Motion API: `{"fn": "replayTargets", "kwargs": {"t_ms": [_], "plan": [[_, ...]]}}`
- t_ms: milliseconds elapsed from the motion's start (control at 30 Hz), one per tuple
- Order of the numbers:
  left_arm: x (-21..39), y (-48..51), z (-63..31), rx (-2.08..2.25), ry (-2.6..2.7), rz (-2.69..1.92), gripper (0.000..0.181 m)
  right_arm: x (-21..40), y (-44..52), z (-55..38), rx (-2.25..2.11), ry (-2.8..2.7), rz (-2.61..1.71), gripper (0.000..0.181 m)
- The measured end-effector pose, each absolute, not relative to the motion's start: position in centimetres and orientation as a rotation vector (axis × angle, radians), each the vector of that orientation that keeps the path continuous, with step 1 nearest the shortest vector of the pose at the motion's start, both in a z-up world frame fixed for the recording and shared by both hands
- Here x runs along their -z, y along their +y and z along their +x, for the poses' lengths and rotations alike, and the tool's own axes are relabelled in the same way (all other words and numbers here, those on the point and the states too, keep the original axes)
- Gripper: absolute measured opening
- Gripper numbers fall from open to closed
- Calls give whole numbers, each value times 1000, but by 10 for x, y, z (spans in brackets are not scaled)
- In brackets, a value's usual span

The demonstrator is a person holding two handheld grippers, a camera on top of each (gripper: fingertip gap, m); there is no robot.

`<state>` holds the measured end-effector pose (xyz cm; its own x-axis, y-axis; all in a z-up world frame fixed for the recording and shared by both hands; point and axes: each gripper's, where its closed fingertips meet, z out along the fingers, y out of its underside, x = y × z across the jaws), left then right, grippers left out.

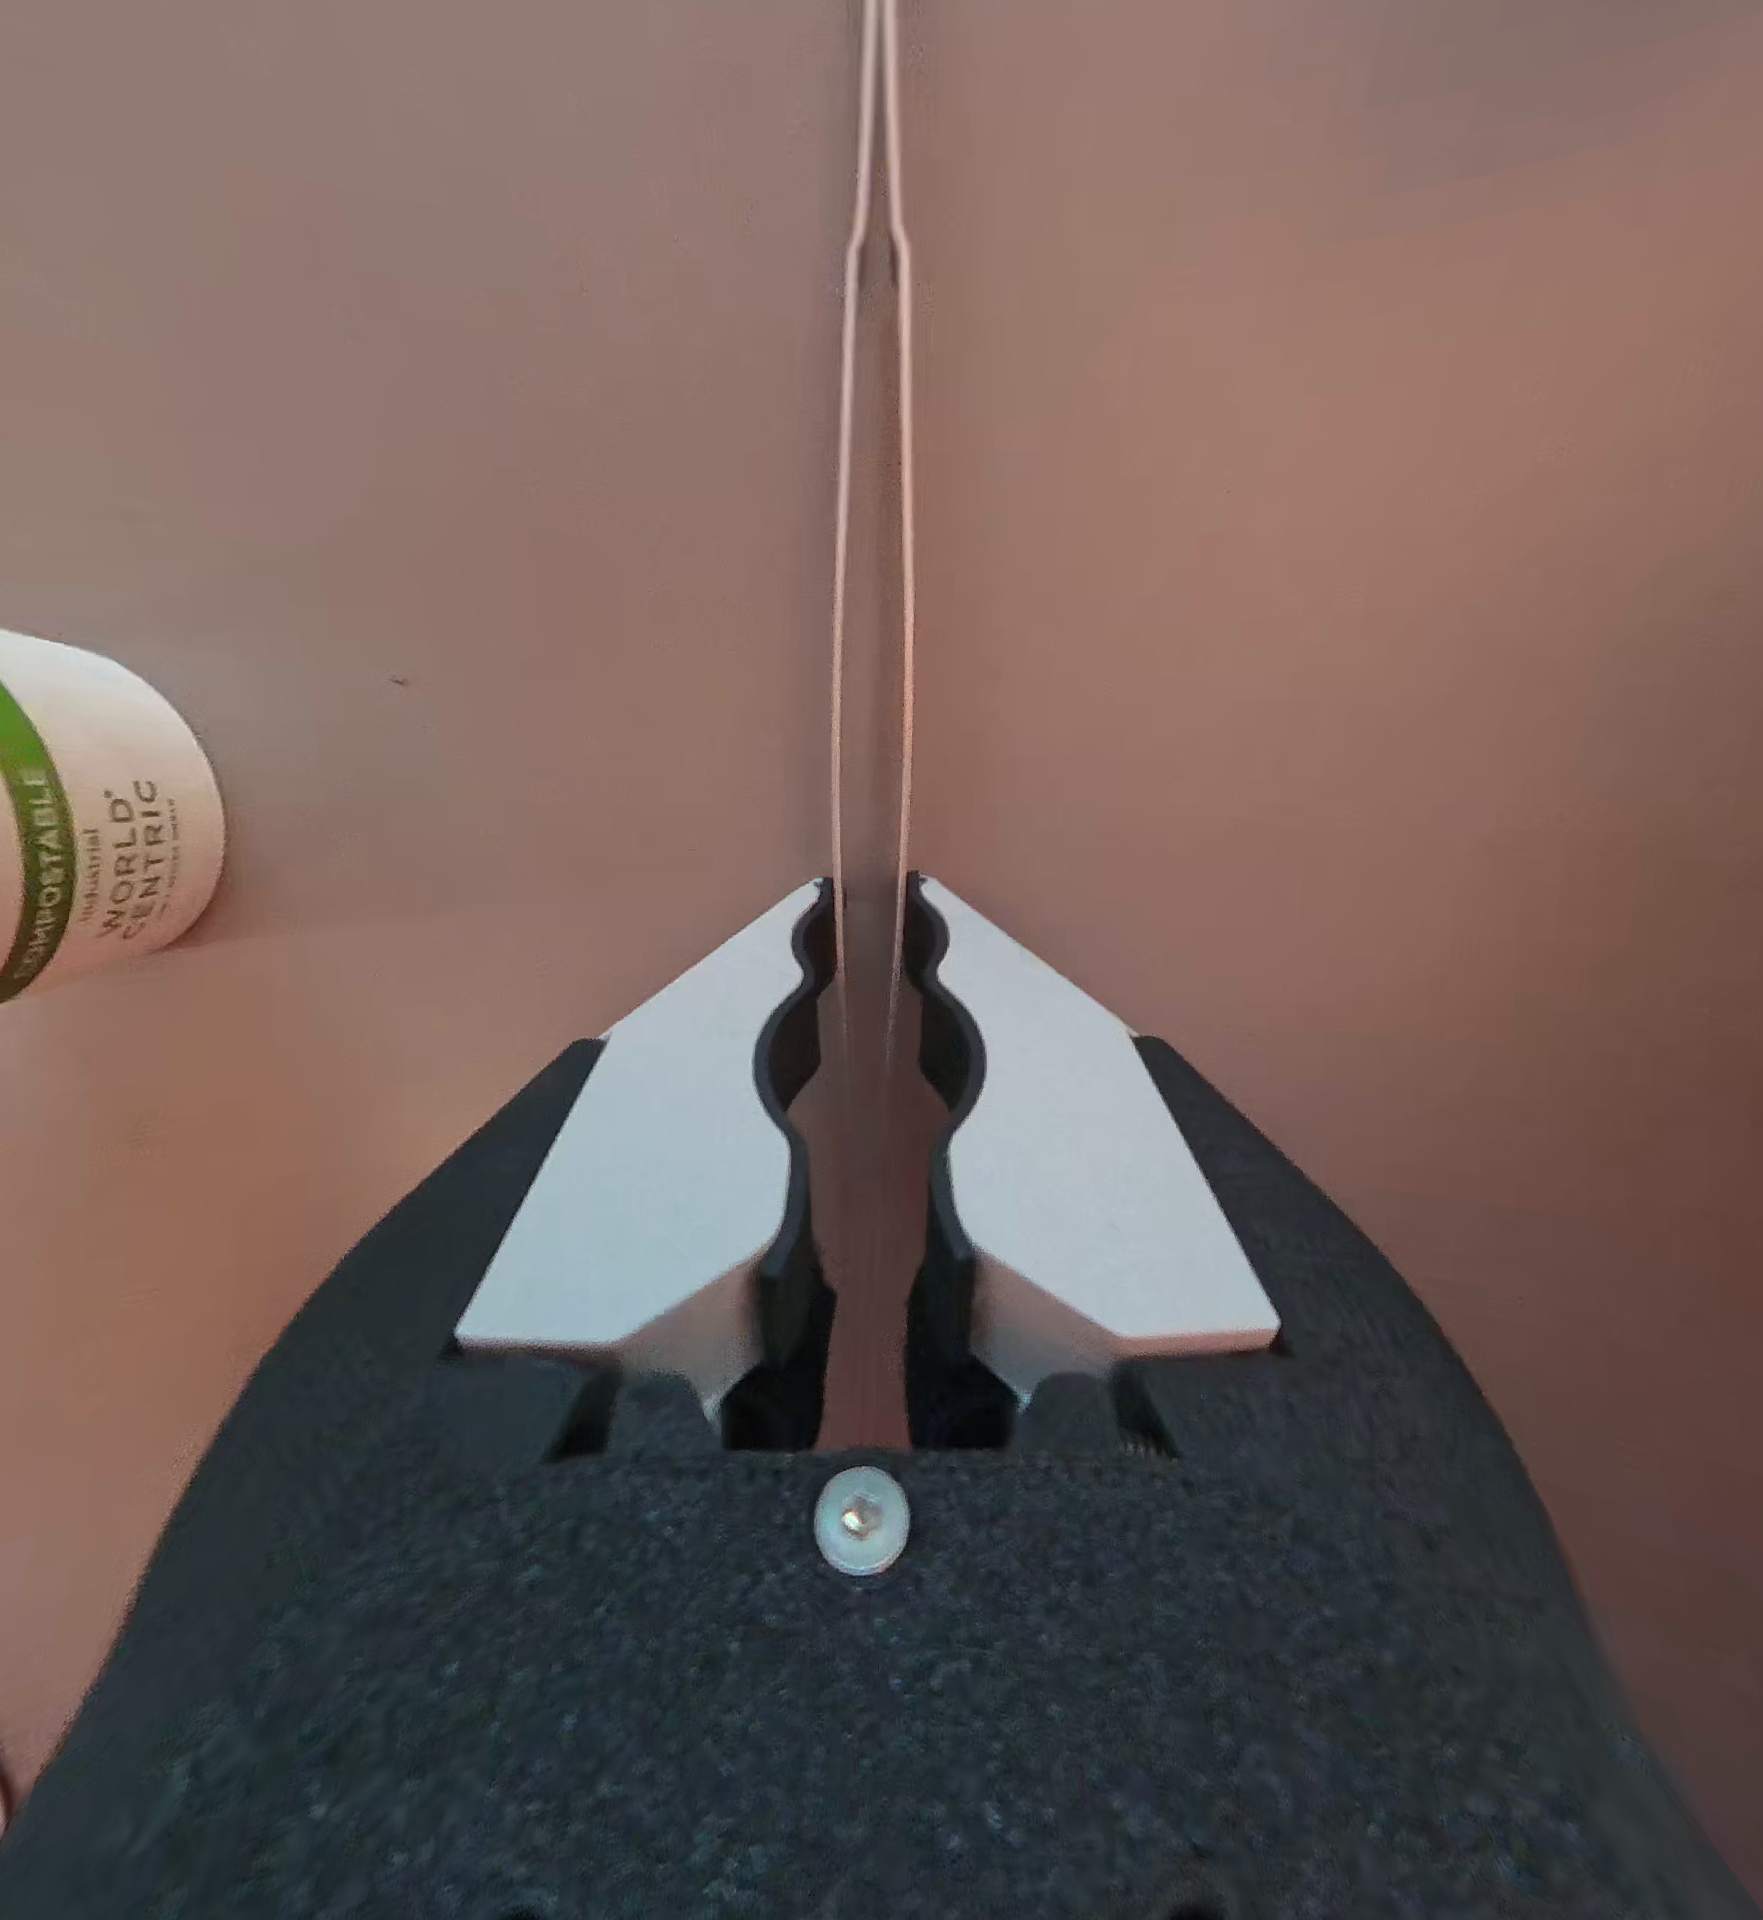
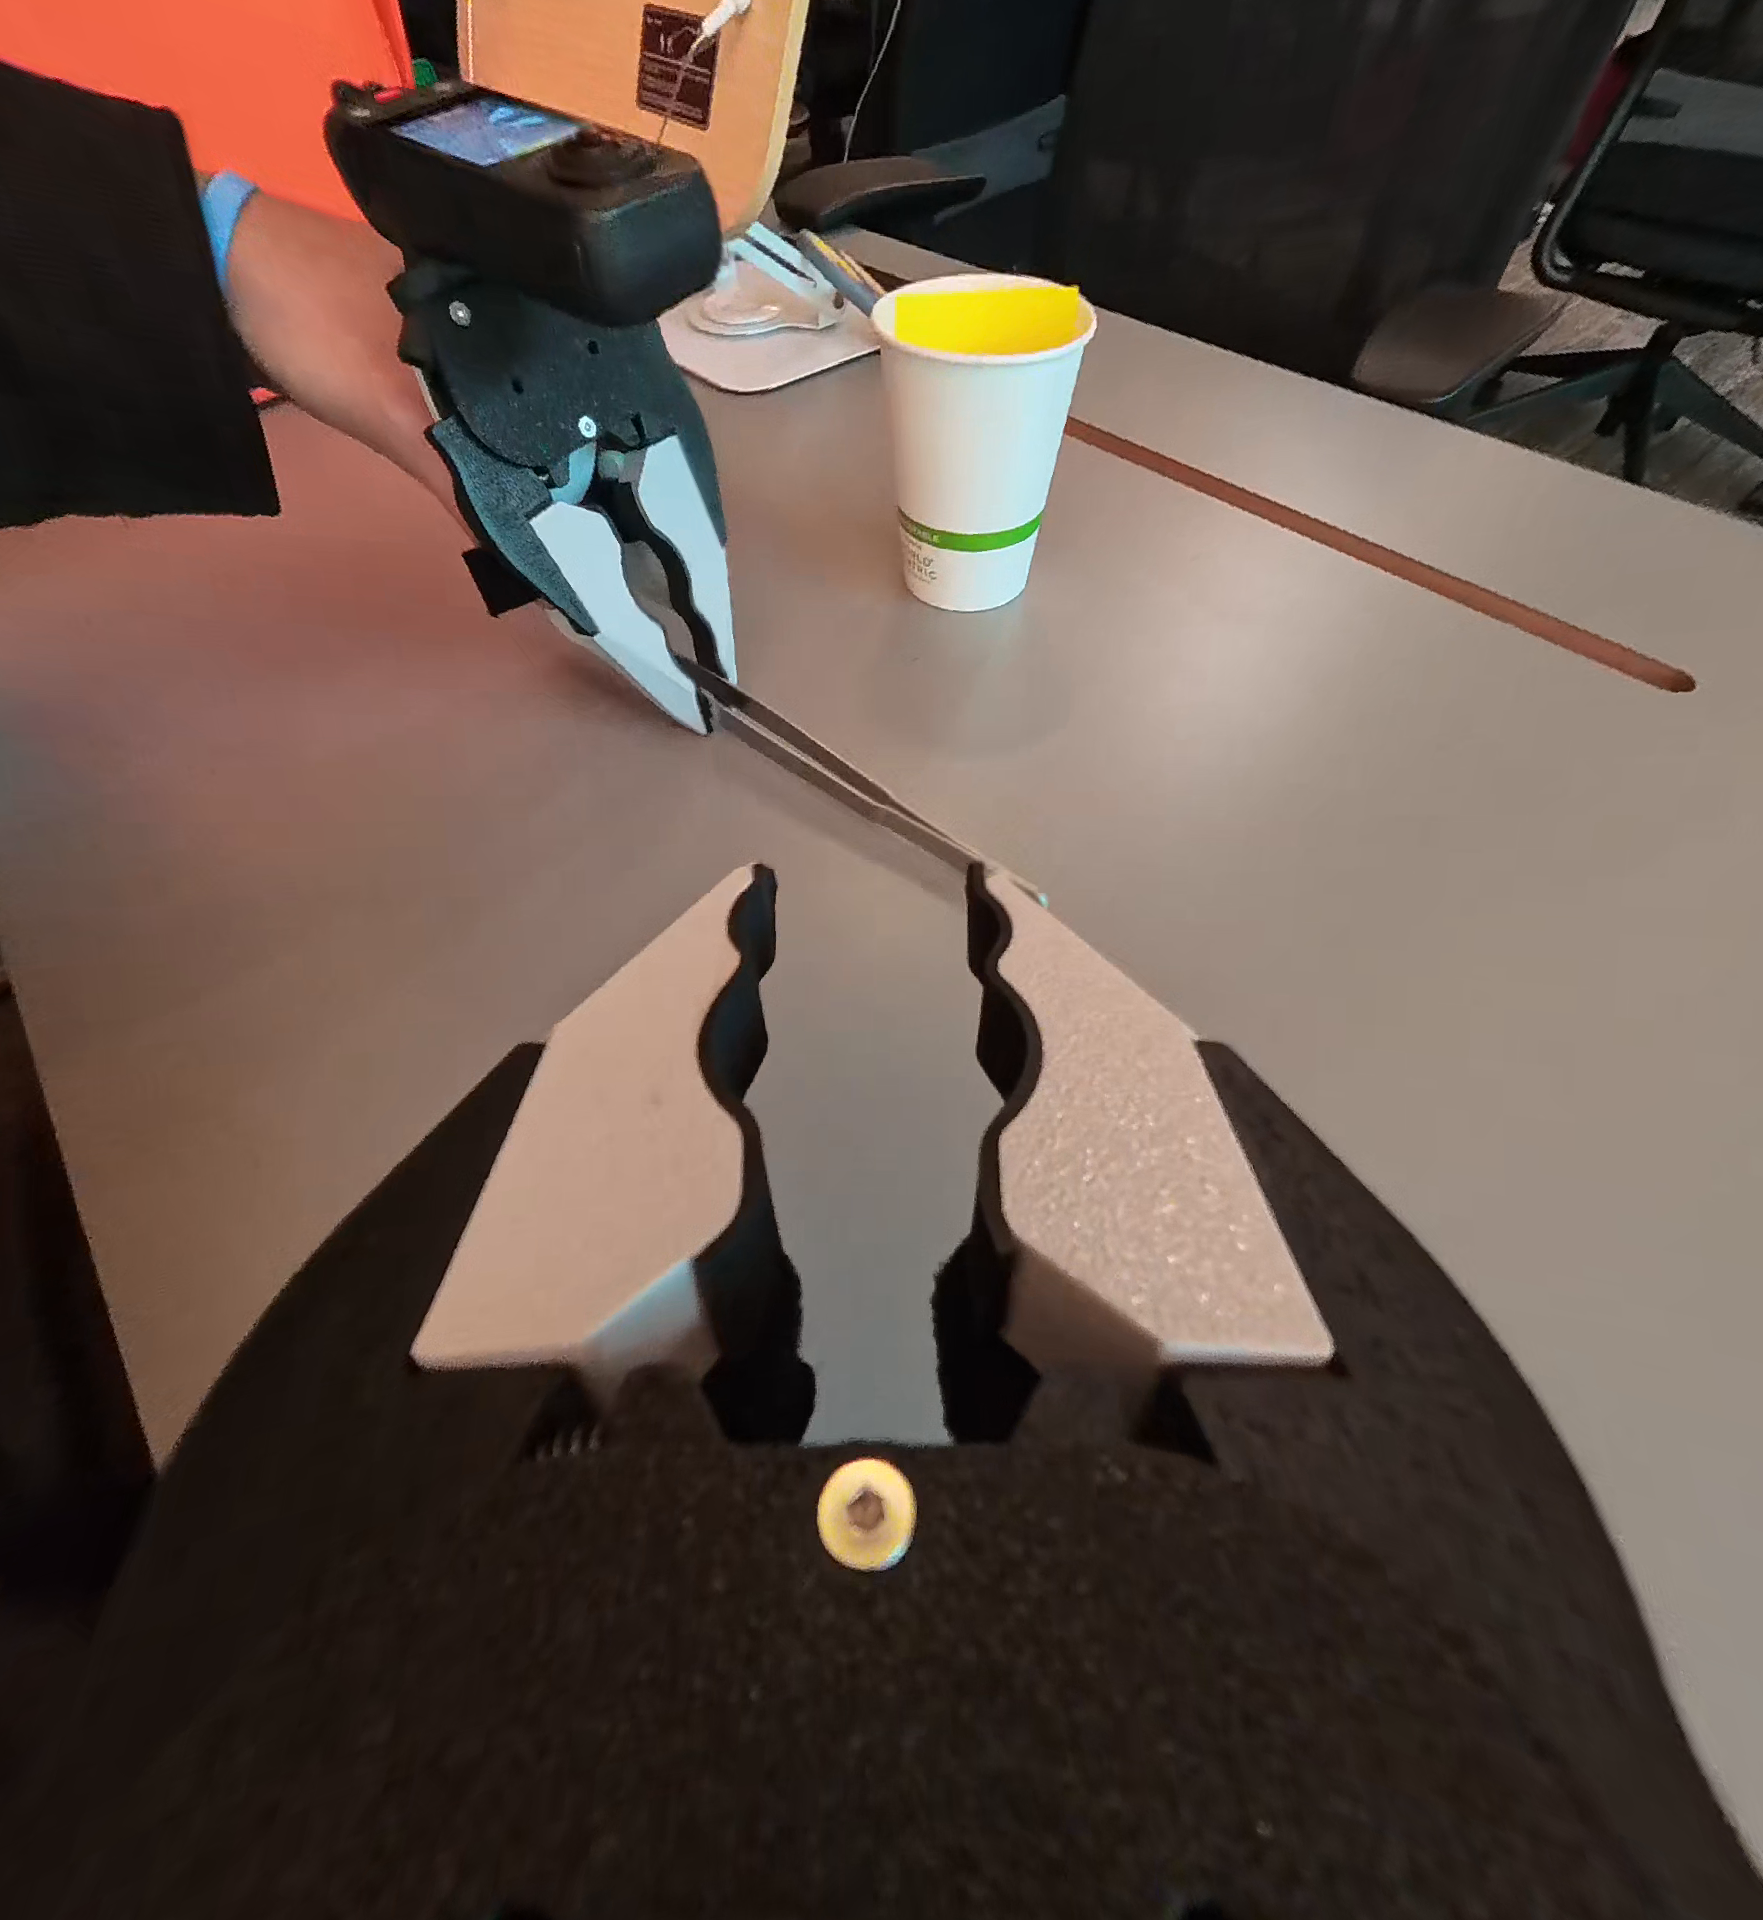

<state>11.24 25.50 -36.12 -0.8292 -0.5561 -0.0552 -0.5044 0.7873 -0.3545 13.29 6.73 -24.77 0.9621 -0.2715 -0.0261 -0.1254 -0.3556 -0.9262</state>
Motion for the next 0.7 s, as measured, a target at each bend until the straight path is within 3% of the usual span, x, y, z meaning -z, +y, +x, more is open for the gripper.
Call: {"fn": "replayTargets", "kwargs": {"t_ms": [167, 300, 467, 700], "plan": [[360, 242, 103, 577, 2817, -1013, 29, 248, 70, 128, 72, 306, -1924, 36], [327, 240, 134, 977, 2475, -1193, 63, 246, 72, 124, 47, 301, -1914, 36], [323, 318, 195, 977, 1923, -1444, 101, 248, 77, 118, 31, 282, -1920, 36], [318, 331, 253, 1004, 1758, -1393, 105, 250, 77, 119, 19, 276, -1923, 36]]}}
